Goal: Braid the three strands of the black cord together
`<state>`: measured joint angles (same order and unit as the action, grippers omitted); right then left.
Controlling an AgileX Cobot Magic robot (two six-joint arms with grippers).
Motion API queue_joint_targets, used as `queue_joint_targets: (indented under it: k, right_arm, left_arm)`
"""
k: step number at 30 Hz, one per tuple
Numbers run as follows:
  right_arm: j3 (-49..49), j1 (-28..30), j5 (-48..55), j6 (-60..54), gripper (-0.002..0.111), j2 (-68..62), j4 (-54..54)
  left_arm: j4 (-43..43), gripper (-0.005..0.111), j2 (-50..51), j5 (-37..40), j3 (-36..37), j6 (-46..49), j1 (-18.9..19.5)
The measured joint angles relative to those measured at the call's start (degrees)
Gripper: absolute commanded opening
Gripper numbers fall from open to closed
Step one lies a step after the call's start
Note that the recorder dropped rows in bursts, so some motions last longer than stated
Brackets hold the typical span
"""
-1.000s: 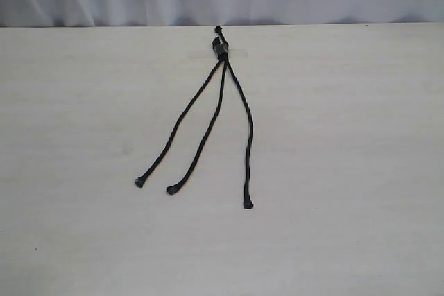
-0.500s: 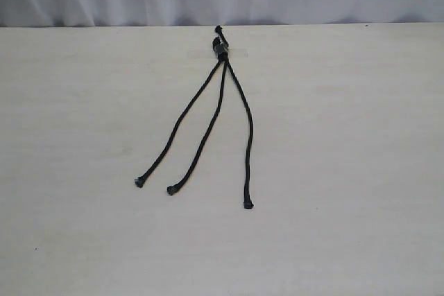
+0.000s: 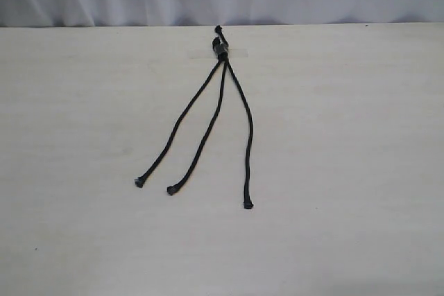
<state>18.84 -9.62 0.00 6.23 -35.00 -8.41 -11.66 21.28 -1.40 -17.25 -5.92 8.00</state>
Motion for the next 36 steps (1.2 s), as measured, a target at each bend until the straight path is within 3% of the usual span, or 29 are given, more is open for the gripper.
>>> queue_joint_targets:
  k: [4, 7, 14, 19, 23, 28, 36]
  right_arm:
    - [4.22, -6.2, 2.28, -4.79, 0.004, -12.66, 1.21]
    - [6.07, -8.67, 2.68, -6.23, 0.004, -20.92, 1.33]
    - [7.03, -8.94, 2.55, -6.92, 0.004, -35.66, 1.45]
    - [7.03, -8.94, 1.93, -7.03, 0.004, -40.91, 1.55]
    - [7.03, -8.94, 1.07, -7.03, 0.004, -41.79, 1.55]
    - [7.15, -8.94, 0.73, -7.03, 0.004, -41.79, 1.55]
    - [7.15, -8.94, 0.63, -7.03, 0.004, -41.79, 1.55]
  left_arm:
    - [0.24, 0.0, 13.37, 7.81, -4.9, 0.0, -0.41]
    - [0.24, 0.0, 23.15, 10.48, -7.01, 1.47, -3.62]
    - [0.42, 0.005, 45.12, 5.58, -9.03, 4.68, -18.8]
    - [0.42, 0.029, 57.11, 2.63, -13.48, 4.68, -29.46]
    - [0.53, 0.041, 65.28, 1.4, -17.81, 5.15, -35.24]
    - [0.53, 0.041, 74.44, 1.4, -22.91, 5.92, -39.27]
    - [0.53, 0.04, 85.14, 0.96, -28.16, 10.43, -42.27]
